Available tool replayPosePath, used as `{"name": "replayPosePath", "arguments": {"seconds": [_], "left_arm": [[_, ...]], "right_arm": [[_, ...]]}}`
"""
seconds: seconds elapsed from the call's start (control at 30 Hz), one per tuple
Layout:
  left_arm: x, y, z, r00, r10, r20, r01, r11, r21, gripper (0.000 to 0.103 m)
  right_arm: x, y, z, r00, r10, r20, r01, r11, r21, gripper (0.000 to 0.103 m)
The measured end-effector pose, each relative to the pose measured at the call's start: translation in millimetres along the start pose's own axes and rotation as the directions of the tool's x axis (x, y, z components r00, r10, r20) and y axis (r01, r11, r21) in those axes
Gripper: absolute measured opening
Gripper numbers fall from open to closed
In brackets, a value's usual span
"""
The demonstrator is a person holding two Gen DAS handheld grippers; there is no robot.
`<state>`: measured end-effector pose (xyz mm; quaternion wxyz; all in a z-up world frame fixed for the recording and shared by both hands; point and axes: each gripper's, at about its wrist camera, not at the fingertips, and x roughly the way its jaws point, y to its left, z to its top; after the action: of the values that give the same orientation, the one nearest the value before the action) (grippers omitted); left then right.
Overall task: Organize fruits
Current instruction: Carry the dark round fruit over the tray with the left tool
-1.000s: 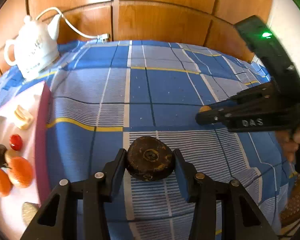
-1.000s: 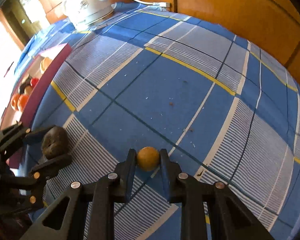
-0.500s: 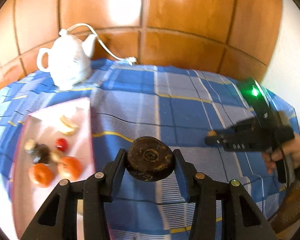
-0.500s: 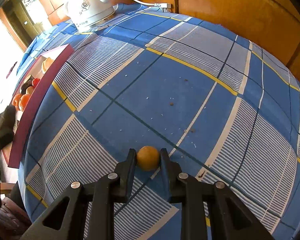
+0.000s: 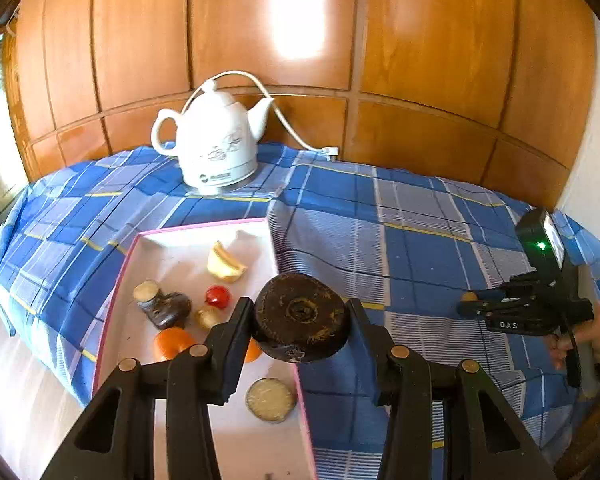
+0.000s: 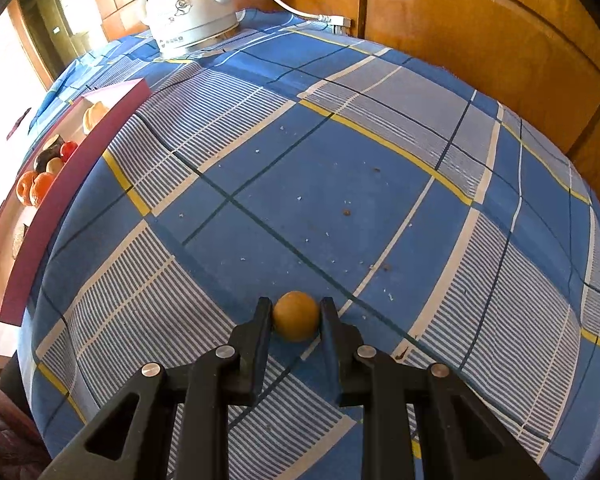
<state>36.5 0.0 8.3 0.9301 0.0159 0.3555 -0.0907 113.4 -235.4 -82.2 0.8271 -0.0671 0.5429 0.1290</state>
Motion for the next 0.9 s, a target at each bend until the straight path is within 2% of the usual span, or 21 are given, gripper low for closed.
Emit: {"name": "replayPosePath", "arguments": {"seconds": [0.63,0.77,0.9], "left_arm": [[10,26,-8,0.999,0.022,-0.045,-0.025,0.997,-0.076,0.047],[8,54,-13,0.997,0.035,-0.064,-0.045,0.988,-0.148,0.047],[3,98,-23,0.994,0.068,-0.086,-0.088,0.963,-0.254,0.047]], "right_arm": [[-1,0,-3,1.0,-0.01,0.015,0.01,1.0,-0.018,0.024],[-1,1,-3,1.0,-0.012,0.016,0.012,1.0,-0.02,0.024],[-1,1,-2,1.0,-0.017,0.016,0.018,1.0,-0.022,0.024]]}}
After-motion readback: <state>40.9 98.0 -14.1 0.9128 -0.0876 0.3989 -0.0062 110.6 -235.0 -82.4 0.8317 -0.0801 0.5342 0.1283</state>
